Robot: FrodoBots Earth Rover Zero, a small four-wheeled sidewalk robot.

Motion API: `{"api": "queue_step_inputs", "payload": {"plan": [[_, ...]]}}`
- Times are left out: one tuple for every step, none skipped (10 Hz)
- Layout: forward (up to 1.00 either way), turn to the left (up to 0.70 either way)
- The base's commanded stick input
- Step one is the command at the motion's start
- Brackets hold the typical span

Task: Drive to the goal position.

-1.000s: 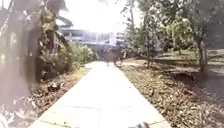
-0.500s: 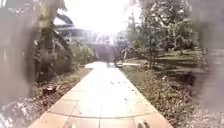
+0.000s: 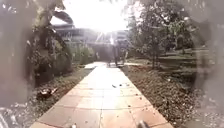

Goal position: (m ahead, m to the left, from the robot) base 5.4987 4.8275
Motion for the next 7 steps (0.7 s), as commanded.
{"api": "queue_step_inputs", "payload": {"plan": [[0.5, 0.0], [0.5, 0.0], [0.5, 0.0], [0.5, 0.0], [0.5, 0.0], [0.5, 0.0], [0.5, 0.0]]}}
